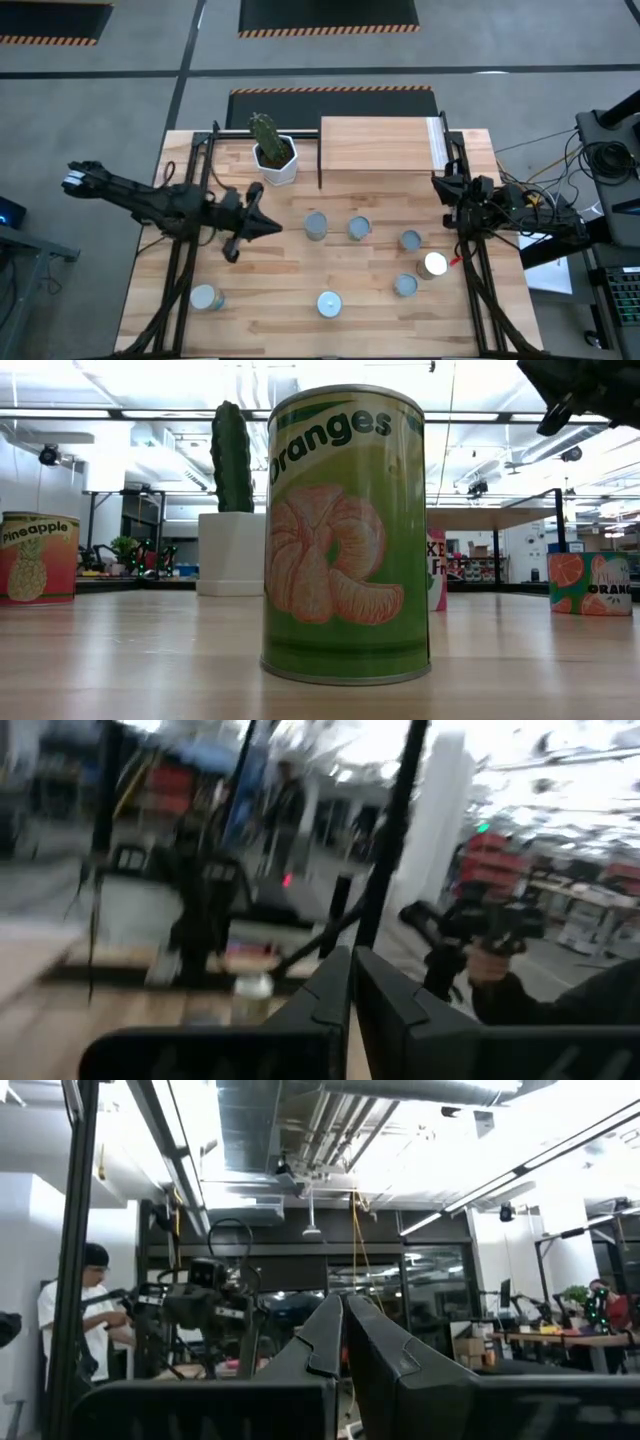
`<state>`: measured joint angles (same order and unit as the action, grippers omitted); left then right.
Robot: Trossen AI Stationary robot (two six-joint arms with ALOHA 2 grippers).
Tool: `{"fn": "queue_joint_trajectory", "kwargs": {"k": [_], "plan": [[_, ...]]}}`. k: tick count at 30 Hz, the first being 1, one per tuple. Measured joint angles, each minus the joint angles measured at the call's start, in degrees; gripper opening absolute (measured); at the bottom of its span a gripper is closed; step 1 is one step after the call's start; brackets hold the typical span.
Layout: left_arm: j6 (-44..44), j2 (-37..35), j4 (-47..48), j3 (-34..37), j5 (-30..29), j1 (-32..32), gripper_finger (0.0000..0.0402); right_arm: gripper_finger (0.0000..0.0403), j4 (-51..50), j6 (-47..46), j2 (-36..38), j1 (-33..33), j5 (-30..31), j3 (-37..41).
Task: Pick and place cans onto a shelf
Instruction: Put the canned cherries on the shelf
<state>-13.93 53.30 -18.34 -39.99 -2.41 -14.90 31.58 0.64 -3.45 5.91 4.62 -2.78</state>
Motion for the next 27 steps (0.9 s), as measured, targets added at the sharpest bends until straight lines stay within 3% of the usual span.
{"fn": "queue_joint_trajectory", "kwargs": {"k": [8, 19, 27], "plan": [[-7.8, 7.8, 5.9, -4.0, -0.2, 0.1, 0.0000, 0.0009, -0.2, 0.3, -0.2, 0.0, 0.0, -1.3], [-9.1, 22.5, 8.8, -11.4, 0.3, 0.1, 0.0000, 0.0009, -1.3, 3.1, -0.5, 0.0, 0.0, -1.7], [-8.9, 31.5, 33.2, -25.4, 0.1, 0.4, 0.0000, 0.0009, -1.3, 3.0, -0.5, 0.0, 0.0, -1.7]]}}
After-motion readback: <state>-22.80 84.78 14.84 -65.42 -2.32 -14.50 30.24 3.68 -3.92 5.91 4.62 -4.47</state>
